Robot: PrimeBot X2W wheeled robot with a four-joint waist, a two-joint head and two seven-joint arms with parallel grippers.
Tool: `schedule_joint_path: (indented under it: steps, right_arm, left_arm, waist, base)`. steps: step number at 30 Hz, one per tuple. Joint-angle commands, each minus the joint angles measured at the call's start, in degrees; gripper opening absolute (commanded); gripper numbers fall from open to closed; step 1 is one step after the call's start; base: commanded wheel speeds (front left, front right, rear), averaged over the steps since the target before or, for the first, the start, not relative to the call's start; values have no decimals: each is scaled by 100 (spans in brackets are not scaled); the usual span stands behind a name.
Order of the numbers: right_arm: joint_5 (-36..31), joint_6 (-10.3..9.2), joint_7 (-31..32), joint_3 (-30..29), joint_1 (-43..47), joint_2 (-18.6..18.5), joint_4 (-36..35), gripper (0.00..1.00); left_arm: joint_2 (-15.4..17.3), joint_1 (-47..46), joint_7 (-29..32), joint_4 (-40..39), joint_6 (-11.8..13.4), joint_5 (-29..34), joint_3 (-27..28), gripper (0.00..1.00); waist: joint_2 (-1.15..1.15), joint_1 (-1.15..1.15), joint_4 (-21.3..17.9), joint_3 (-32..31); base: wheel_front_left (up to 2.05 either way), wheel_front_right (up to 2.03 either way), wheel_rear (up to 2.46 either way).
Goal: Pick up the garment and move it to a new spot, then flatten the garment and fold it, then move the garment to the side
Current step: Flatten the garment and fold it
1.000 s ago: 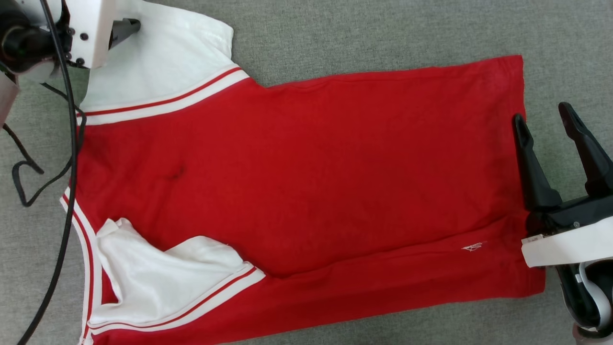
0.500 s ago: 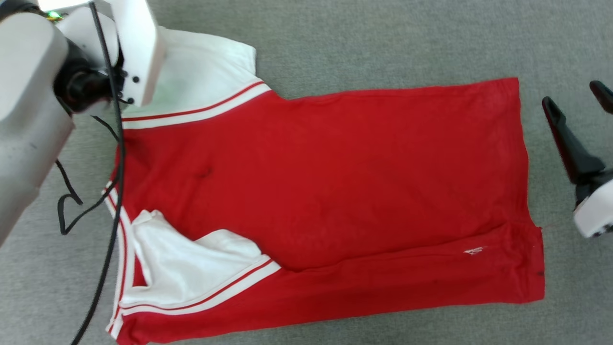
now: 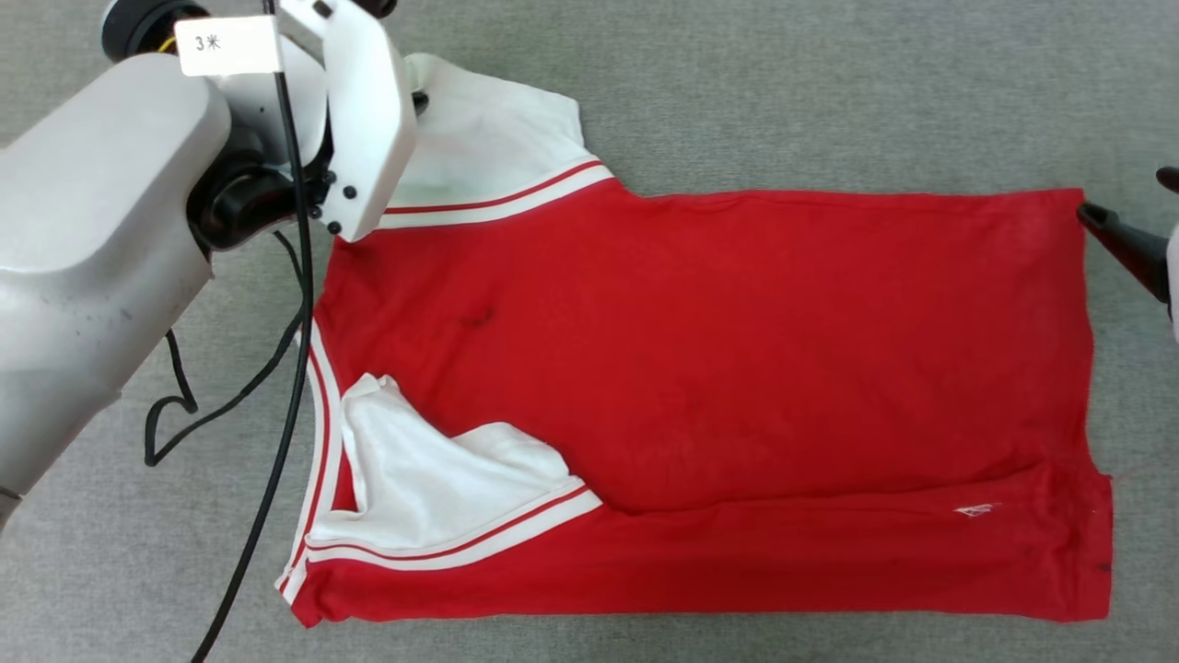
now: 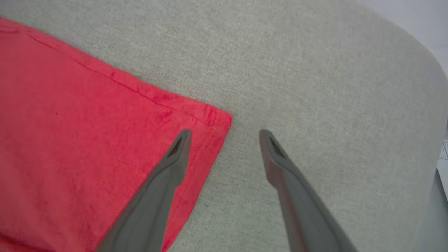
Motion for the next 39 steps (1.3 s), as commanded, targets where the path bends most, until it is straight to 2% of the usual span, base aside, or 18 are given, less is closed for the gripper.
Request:
schedule_joint_path:
  steps: [1,4,5,8,16,17,18,29,34,39]
  right_arm:
    - [18,-5,65,74,-95,-23,70,100]
    - [-33,-6,242,300,-333,-30,419,100]
    - [-6,-5,266,448,-484,98,761,100]
    - [-16,-5,212,628,-602,192,1057,100]
    - [120,-1,71,1404,-392,410,1852,100]
    - [155,4,-18,1434,-401,429,1910,63]
    - [182,4,-106,1464,-419,435,1952,0]
    - [424,-5,-1649,1246,-409,250,2100,0]
    - [474,-5,-2203,1280,-44,260,2046,0]
    - [446,-5,-2467,1347,364,272,1888,0]
  left_arm:
    - [-3,-57,-41,-28,-3,24,-22,0]
    - [-13,-135,-127,-140,-3,-10,-113,0]
    - [-35,-225,-198,-237,-3,-23,-195,0]
    - [-29,-300,-253,-292,-3,-33,-266,0]
    - [-2,-419,-427,-214,-4,-102,-397,0]
    - [9,-414,-441,-197,-4,-106,-416,0]
    - [24,-407,-470,-176,-4,-115,-436,0]
    - [200,172,-1051,-21,-4,-395,-537,0]
    - [383,571,-1288,-155,-4,-500,-588,0]
    - [621,1049,-1531,-409,79,-542,-608,0]
  waist:
    - [0,0,51,32]
    - [0,0,132,89]
    - [0,0,206,172]
    - [0,0,241,262]
    - [0,0,281,379]
    - [0,0,280,378]
    - [0,0,275,368]
    - [0,0,168,-366]
    - [0,0,140,-843]
    - [0,0,110,-1197]
  base:
    - [0,0,0]
    - [0,0,0]
    - [0,0,0]
    - [0,0,0]
    - [0,0,0]
    - [0,0,0]
    - [0,0,0]
    - [0,0,0]
    - [0,0,0]
    - [0,0,0]
